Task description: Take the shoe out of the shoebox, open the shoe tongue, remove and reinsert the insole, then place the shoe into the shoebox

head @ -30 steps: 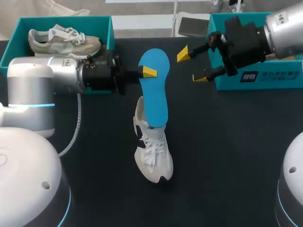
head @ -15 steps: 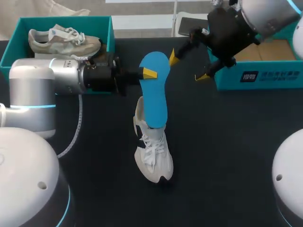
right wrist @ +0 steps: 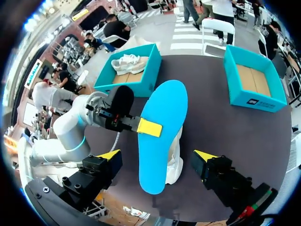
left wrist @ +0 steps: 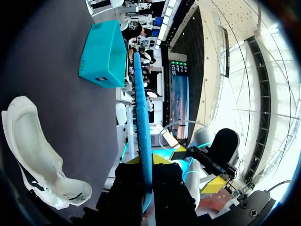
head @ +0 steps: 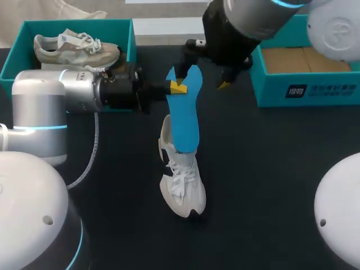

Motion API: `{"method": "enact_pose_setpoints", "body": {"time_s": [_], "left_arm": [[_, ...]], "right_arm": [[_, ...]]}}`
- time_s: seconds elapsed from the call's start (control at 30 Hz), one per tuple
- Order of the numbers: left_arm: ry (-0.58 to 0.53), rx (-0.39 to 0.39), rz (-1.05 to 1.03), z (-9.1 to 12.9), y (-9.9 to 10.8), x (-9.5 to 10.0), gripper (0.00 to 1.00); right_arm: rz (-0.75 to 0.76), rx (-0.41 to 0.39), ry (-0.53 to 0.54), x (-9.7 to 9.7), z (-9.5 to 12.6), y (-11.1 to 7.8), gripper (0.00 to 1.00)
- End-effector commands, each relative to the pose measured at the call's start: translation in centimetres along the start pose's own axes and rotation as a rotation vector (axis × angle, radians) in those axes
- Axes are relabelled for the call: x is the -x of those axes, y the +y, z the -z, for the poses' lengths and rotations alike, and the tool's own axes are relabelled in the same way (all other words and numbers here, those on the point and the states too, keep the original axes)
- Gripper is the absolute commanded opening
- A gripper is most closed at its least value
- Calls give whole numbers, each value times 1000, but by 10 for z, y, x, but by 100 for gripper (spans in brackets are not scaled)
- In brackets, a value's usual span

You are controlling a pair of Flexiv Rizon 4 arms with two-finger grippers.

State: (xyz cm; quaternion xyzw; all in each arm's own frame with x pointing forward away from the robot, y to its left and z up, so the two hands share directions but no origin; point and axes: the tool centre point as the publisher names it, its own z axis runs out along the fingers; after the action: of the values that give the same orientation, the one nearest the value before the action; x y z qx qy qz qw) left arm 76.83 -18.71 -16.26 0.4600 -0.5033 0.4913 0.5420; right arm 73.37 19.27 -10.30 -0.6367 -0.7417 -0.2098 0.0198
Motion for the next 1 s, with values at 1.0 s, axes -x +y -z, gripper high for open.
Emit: {"method": "enact_pose_setpoints", "body": {"time_s": [1.0], "left_arm": [[-1,2,0,1,0,1,0]], "right_arm": [[-23,0,-425,-16,2,13,100]]}}
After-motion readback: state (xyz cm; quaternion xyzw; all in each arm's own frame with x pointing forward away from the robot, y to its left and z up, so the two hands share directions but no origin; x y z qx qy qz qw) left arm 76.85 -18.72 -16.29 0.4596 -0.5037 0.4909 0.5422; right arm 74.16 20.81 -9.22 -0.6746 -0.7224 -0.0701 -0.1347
